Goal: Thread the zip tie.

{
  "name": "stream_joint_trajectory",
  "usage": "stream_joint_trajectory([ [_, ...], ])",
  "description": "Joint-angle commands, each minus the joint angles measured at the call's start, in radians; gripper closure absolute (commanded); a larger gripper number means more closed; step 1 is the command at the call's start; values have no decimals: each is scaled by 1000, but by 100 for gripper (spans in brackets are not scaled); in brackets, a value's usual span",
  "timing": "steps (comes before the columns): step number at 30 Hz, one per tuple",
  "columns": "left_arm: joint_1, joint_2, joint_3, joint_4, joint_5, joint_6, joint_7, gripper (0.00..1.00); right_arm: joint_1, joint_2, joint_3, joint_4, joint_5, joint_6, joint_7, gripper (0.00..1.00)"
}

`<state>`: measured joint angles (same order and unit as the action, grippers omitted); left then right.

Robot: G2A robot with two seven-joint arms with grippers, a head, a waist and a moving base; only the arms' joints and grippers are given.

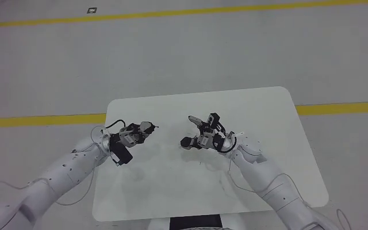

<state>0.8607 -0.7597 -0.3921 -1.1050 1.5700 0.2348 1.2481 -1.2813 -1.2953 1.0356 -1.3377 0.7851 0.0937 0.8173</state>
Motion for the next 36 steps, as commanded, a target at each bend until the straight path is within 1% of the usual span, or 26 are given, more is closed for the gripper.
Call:
stream_joint_trajectory([
  [1,-12,2,16,11,0,45,-25,100,0,0,0,0,0,0,0,0],
  [2,-34,4,54,21,0,105,-34,100,0,0,0,0,0,0,0,0],
  [3,-60,6,85,24,0,105,-34,100,0,0,0,0,0,0,0,0],
  [4,-85,7,106,24,0,105,-25,100,0,0,0,0,0,0,0,0],
  [5,-112,9,119,31,0,105,-3,100,0,0,0,0,0,0,0,0],
  [7,-148,12,139,49,0,105,18,100,0,0,0,0,0,0,0,0],
  [8,-169,13,151,55,0,105,44,100,0,0,0,0,0,0,0,0],
  [9,-180,14,153,57,0,105,64,100,0,0,0,0,0,0,0,0],
  [12,-202,15,149,76,0,105,138,100,0,0,0,0,0,0,0,0],
  [13,-203,14,147,77,0,105,142,100,0,0,0,0,0,0,0,0],
  [14,-204,14,146,83,0,105,142,100,0,0,0,0,0,0,0,0],
  [20,-204,14,146,83,0,105,142,100,0,0,0,0,0,0,0,0],
  [22,-207,14,149,83,0,105,117,100,0,0,0,0,0,0,0,0],
  [24,-223,13,162,92,0,105,124,100,0,0,0,0,0,0,0,0],
  [26,-258,12,190,117,0,105,136,100,0,0,0,0,0,0,0,0],
  [29,-295,6,222,140,0,105,134,100,0,0,0,0,0,0,0,0],
  [31,-303,0,222,154,0,105,122,100,0,0,0,0,0,0,0,0],
  [33,-313,-7,222,174,0,105,123,100,0,0,0,0,0,0,0,0],
  [36,-318,-20,222,193,0,105,134,100,0,0,0,0,0,0,0,0],
])
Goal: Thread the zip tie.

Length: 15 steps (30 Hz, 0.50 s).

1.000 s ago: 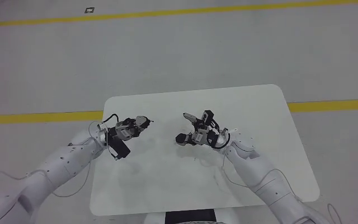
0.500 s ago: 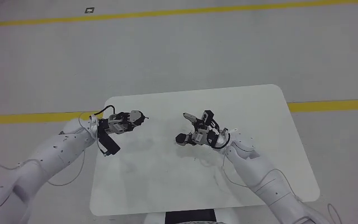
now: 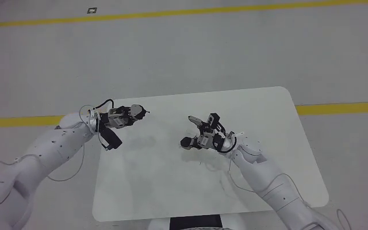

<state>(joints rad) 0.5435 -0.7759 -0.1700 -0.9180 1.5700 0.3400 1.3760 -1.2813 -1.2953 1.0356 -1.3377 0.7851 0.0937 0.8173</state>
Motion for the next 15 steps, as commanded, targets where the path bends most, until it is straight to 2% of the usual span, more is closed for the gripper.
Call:
stream_joint_trajectory([
  [1,-2,-8,0,11,0,0,11,100,0,0,0,0,0,0,0,0],
  [5,-2,-8,0,11,0,0,11,100,0,0,1,-15,-11,0,-17,0],
  [6,-2,-8,0,11,0,0,11,100,10,5,1,-37,-69,15,-35,0],
  [9,-2,-8,0,11,0,0,11,100,24,18,4,-105,-212,86,-84,0],
  [10,-2,-8,0,11,0,0,11,100,27,23,5,-137,-256,140,-100,0],
  [13,-2,-8,0,11,0,0,11,100,38,36,-2,-207,-387,246,-133,0],
  [15,-2,-8,0,11,0,0,11,100,44,43,-18,-218,-433,246,-138,0],
])
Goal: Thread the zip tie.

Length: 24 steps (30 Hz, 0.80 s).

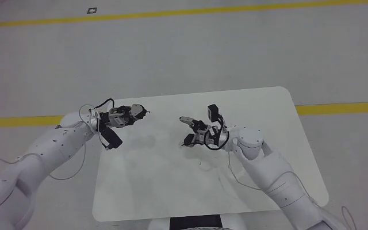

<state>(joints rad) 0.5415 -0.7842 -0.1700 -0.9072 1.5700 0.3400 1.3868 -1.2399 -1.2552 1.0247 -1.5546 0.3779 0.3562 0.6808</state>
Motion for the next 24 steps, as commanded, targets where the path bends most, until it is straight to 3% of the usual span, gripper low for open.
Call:
stream_joint_trajectory([
  [1,0,0,0,0,0,0,0,100,11,7,-21,2,-67,-16,-4,0],
  [5,0,0,0,0,0,0,0,100,50,18,-88,20,-197,-16,20,0],
  [12,0,0,0,0,0,0,0,100,50,18,-88,20,-197,-16,20,0],
  [14,0,0,0,0,0,0,0,100,52,19,-105,9,-242,-16,8,0],
  [18,0,0,0,0,0,0,0,100,114,17,-159,21,-383,-16,3,0],
  [24,0,0,0,0,0,0,0,100,213,-7,-205,114,-413,-16,23,0],
])
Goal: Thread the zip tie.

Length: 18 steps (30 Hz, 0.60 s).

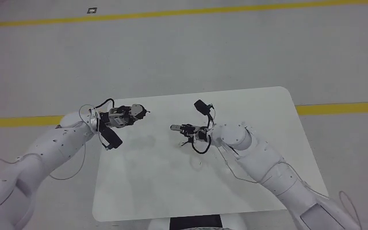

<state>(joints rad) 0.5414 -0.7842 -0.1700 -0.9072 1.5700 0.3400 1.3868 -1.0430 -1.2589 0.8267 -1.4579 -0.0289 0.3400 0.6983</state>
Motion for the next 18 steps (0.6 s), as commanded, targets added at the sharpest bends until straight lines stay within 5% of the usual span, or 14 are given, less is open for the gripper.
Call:
stream_joint_trajectory([
  [1,0,0,0,0,0,0,0,100,35,-11,-13,35,1,0,2,0],
  [8,0,0,0,0,0,0,0,100,120,-46,-59,154,-5,0,43,0],
  [18,0,0,0,0,0,0,0,100,120,-46,-59,154,-5,0,43,0],
])
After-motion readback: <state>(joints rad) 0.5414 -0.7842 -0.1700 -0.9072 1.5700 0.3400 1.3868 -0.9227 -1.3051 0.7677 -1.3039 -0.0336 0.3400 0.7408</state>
